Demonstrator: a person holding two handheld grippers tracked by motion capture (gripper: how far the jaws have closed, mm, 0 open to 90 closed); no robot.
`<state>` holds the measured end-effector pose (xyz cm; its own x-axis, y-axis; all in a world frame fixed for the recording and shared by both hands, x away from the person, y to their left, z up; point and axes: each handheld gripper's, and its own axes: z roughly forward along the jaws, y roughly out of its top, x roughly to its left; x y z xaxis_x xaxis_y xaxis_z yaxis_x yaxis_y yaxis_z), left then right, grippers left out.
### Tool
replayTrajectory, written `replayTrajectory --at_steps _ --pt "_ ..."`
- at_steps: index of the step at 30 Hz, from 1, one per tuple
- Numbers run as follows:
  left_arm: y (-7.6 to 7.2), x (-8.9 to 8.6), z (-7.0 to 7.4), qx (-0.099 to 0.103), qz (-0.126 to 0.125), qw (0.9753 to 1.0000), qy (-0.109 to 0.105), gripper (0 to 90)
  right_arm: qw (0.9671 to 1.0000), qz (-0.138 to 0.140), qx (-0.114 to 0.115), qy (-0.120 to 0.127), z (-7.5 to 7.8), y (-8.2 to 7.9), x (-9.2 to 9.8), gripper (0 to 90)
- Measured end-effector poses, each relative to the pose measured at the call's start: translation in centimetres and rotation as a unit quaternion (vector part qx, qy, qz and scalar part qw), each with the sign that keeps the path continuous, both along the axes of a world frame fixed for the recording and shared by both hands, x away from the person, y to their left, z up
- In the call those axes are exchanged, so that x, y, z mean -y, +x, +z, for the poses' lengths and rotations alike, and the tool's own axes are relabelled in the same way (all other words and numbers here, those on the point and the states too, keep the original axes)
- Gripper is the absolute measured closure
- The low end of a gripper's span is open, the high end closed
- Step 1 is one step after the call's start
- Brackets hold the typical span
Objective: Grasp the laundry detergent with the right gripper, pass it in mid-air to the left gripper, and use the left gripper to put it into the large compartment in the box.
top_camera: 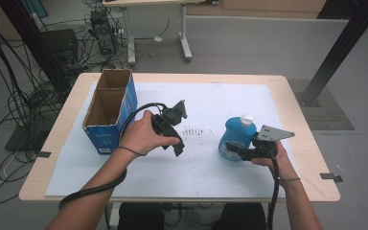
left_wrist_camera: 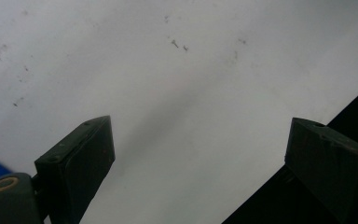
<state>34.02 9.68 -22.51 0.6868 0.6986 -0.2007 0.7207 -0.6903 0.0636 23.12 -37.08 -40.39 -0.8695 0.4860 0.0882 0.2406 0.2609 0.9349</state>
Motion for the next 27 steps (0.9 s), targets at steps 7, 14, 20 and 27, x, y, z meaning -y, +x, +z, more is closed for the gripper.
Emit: replayTrajectory --at_steps 7,14,20,27 --pt "-0.6 -0.2 2.2 0.013 -0.016 0.9998 -0.004 8.6 0.9999 0.010 0.001 0.000 1.1 0.4 0.0 42.4" --pt "-1.2 -0.2 4.4 0.029 -0.036 0.9989 -0.002 8.7 0.9996 0.029 -0.004 0.003 1.9 1.0 -0.1 42.3" --pt "-1.3 -0.6 5.4 0.034 -0.050 0.9982 -0.008 7.8 0.9988 0.045 -0.009 0.017 2.0 1.4 -0.3 42.3" --pt "-1.5 -0.4 6.1 0.038 -0.069 0.9968 -0.007 7.7 0.9974 0.071 -0.006 0.013 2.5 2.0 -0.9 42.4"
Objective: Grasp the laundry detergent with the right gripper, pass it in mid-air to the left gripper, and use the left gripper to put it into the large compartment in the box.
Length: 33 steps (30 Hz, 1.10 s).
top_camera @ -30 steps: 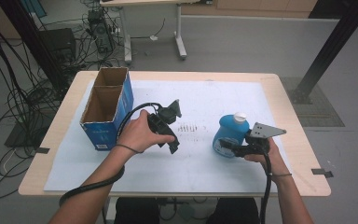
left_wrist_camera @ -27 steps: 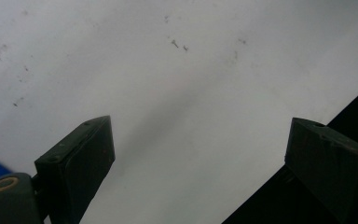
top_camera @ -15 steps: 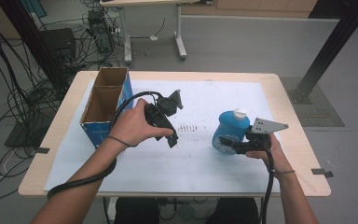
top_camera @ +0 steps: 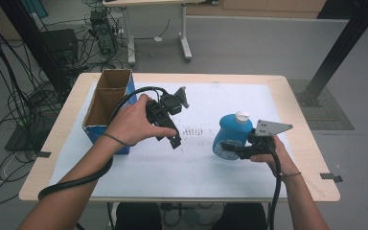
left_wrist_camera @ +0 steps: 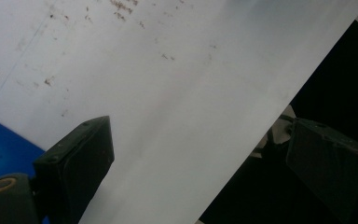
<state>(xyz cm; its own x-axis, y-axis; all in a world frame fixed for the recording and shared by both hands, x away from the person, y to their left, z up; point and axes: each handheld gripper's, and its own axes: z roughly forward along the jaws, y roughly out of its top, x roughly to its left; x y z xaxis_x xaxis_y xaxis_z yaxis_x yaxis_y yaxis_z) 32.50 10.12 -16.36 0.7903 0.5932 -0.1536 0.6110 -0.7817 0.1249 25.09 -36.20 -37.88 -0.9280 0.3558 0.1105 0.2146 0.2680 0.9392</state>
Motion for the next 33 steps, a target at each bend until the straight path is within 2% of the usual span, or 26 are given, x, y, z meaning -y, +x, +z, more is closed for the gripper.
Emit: replayTrajectory --at_steps 1,6,10,16,18,22,27,29,33 --pt "-0.2 0.1 0.2 0.006 -0.006 1.0000 0.003 7.7 1.0000 0.000 0.000 0.000 0.0 0.0 0.0 42.4" --pt "-0.2 0.1 0.8 0.010 -0.022 0.9997 -0.002 7.7 0.9999 0.014 -0.003 -0.003 0.1 0.5 -0.3 42.4" --pt "0.0 -0.2 1.2 0.003 -0.034 0.9993 -0.014 8.3 0.9997 0.024 -0.007 0.000 0.0 0.8 -0.4 42.4" --pt "0.0 -0.4 1.7 0.003 -0.056 0.9981 -0.024 8.0 0.9993 0.037 -0.010 0.000 -0.1 1.1 -0.8 42.5" --pt "-0.2 -0.3 2.0 0.009 -0.070 0.9972 -0.027 7.8 0.9991 0.042 -0.010 0.000 -0.1 1.2 -0.9 42.5" --pt "-0.1 -0.3 2.4 0.003 -0.099 0.9943 -0.038 7.8 0.9984 0.054 -0.019 0.007 -0.2 1.6 -1.2 42.6" --pt "-0.2 0.2 2.8 0.000 -0.122 0.9919 -0.037 8.7 0.9974 0.067 -0.023 0.007 -0.1 2.0 -1.6 42.7" --pt "-0.2 0.3 2.9 -0.001 -0.124 0.9916 -0.036 9.0 0.9971 0.071 -0.025 0.008 -0.1 2.1 -1.7 42.7" --pt "-0.2 0.5 3.1 0.000 -0.142 0.9890 -0.039 8.9 0.9962 0.083 -0.024 0.009 0.0 2.4 -2.1 42.7"
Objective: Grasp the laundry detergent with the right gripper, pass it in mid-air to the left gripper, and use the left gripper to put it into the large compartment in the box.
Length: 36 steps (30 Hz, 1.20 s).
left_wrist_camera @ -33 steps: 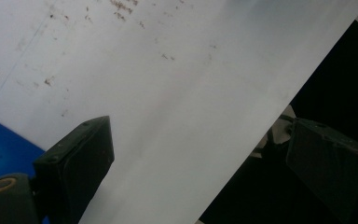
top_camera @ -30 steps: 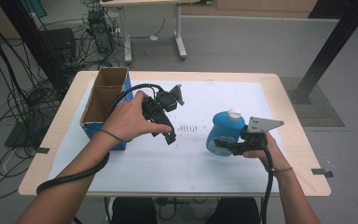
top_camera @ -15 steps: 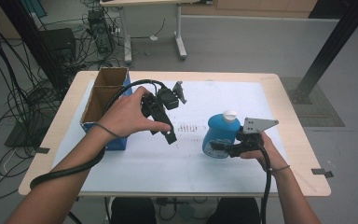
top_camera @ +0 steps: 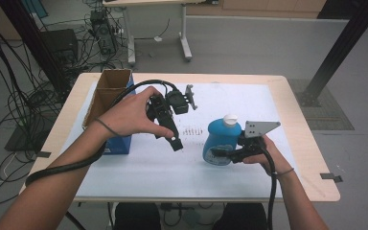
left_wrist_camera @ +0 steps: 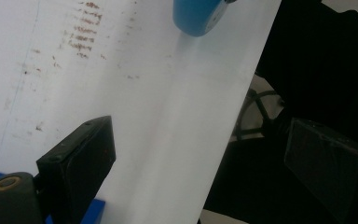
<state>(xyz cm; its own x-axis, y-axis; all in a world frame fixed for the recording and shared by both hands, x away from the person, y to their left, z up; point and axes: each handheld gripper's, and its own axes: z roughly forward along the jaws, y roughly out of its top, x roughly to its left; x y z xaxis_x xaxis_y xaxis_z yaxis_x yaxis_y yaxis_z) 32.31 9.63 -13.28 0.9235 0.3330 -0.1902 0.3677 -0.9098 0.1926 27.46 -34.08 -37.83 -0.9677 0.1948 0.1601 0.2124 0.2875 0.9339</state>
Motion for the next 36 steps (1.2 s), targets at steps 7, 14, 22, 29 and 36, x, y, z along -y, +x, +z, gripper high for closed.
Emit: replayTrajectory --at_steps 7,14,22,29,36 --pt "-0.1 0.2 0.7 0.005 -0.014 0.9999 -0.002 9.1 0.9997 0.023 -0.002 0.000 0.2 0.5 -0.7 42.6" --pt "-0.1 0.6 1.0 0.006 -0.025 0.9997 0.002 9.2 0.9992 0.040 -0.001 0.002 0.4 0.7 -1.5 42.6" --pt "-0.5 1.1 1.3 0.020 -0.027 0.9994 0.003 7.5 0.9981 0.061 0.000 0.000 0.6 1.1 -2.7 42.6" --pt "-0.8 1.7 1.2 0.031 -0.037 0.9988 0.007 6.0 0.9968 0.080 0.002 0.000 1.0 1.4 -4.0 42.6" --pt "-0.7 2.1 1.2 0.027 -0.040 0.9988 0.008 5.8 0.9956 0.094 0.004 -0.002 1.2 1.7 -5.2 42.6"
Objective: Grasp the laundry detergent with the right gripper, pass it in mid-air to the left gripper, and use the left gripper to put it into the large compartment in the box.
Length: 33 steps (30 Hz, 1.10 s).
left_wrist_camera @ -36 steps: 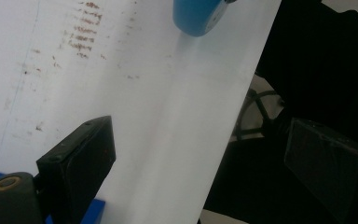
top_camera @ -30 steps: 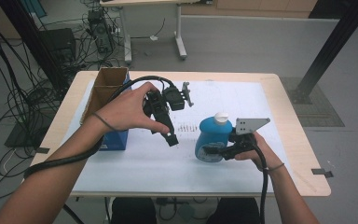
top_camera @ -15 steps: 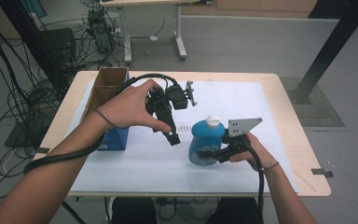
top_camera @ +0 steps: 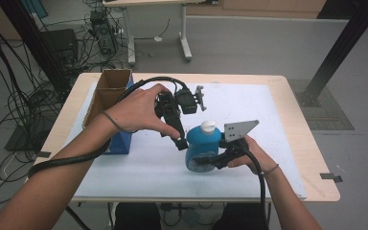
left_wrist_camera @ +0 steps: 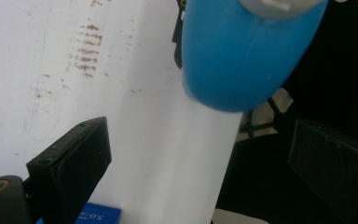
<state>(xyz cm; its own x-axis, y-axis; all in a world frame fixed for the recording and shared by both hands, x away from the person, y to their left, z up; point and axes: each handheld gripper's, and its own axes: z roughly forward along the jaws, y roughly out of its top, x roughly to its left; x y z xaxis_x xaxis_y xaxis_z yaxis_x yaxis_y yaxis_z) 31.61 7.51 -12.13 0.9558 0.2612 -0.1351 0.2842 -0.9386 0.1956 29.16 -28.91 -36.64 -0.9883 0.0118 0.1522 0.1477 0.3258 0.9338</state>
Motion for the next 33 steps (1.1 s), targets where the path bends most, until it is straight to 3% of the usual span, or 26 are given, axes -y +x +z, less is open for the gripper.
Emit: replayTrajectory --at_steps 6,33 --pt "0.1 0.8 0.1 -0.007 -0.009 0.9999 0.011 6.8 0.9999 0.010 0.000 -0.003 0.1 0.1 -0.8 42.6" --pt "-1.0 4.6 0.0 -0.002 -0.055 0.9976 0.043 7.6 0.9996 0.027 0.001 -0.002 0.2 0.2 -2.5 42.6"
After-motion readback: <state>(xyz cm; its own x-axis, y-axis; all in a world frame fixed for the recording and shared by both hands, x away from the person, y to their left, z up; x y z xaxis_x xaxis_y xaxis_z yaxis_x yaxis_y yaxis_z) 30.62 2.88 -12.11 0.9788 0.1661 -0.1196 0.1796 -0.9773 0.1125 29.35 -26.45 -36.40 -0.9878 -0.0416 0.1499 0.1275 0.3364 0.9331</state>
